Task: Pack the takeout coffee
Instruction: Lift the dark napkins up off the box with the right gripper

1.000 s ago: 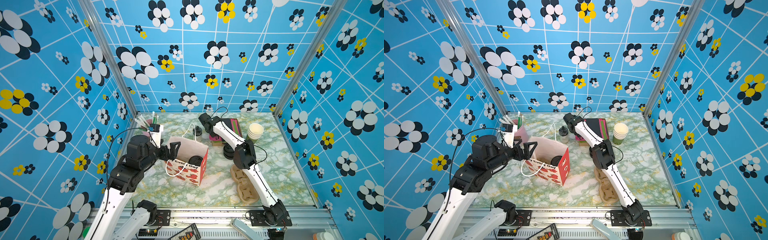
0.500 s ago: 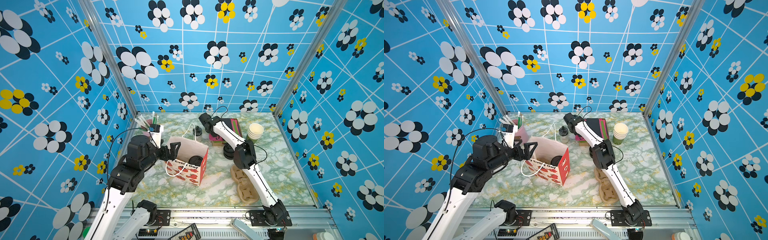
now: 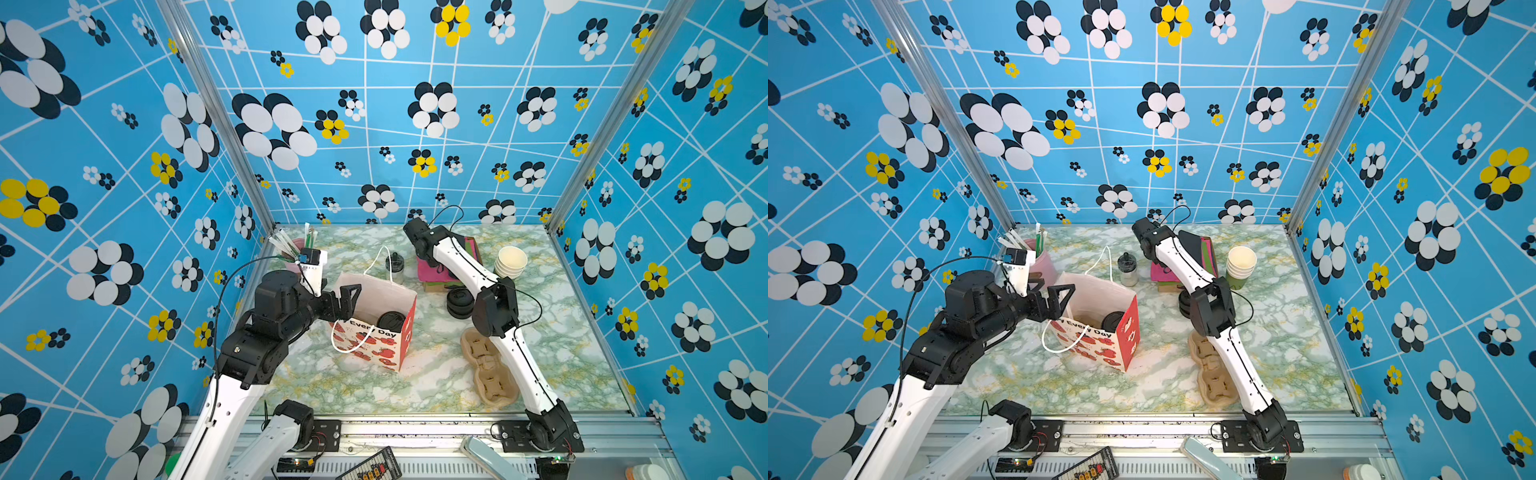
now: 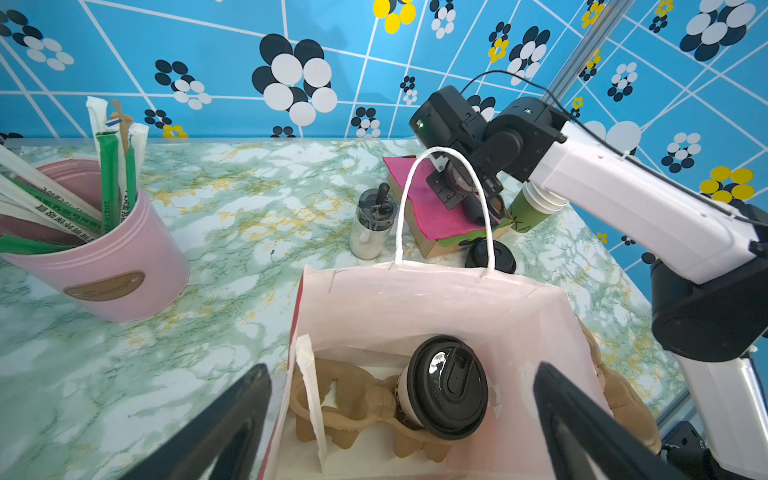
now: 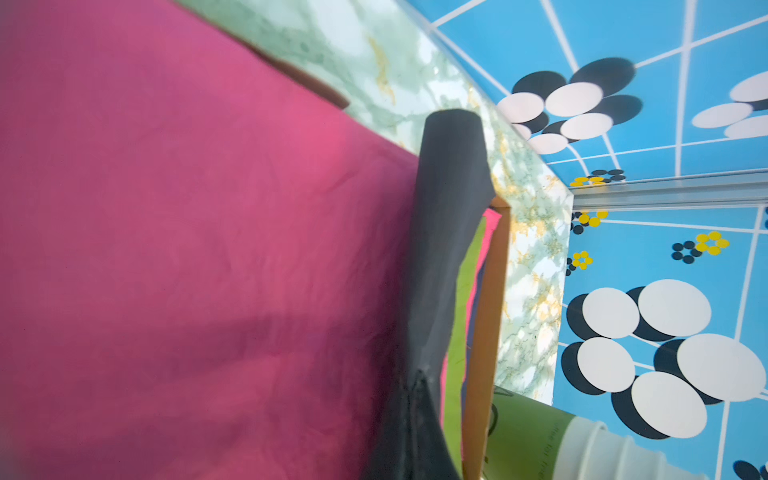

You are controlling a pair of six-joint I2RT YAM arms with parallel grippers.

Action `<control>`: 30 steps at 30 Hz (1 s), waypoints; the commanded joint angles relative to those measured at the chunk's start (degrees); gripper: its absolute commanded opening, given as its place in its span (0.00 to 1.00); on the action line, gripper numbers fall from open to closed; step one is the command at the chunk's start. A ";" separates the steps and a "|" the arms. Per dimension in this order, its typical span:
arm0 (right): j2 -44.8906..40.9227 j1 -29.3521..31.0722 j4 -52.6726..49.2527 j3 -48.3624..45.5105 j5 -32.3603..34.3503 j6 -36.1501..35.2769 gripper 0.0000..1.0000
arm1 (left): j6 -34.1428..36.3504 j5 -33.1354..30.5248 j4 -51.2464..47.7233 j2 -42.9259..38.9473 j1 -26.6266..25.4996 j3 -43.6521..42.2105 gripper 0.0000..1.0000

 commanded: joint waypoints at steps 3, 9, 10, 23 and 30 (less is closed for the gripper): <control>-9.68 -1.25 -0.11 0.95 -2.20 0.81 0.00 | 0.40 -0.78 -0.25 -0.78 -0.32 0.66 1.00; -17.94 -1.69 -2.08 0.94 -7.43 -0.06 0.00 | 1.47 0.21 0.26 -0.51 -0.28 1.71 1.00; -19.59 -1.81 -2.67 0.90 -9.58 -0.09 0.00 | 1.88 0.67 0.44 -0.38 -0.27 2.02 1.00; -44.87 -2.34 -3.72 -13.80 -37.07 -4.34 0.00 | 8.32 15.78 10.38 1.37 -0.41 2.44 1.00; -62.02 -2.27 4.91 -32.13 -56.96 -8.25 0.00 | 11.42 25.00 20.22 4.18 -0.46 2.38 0.99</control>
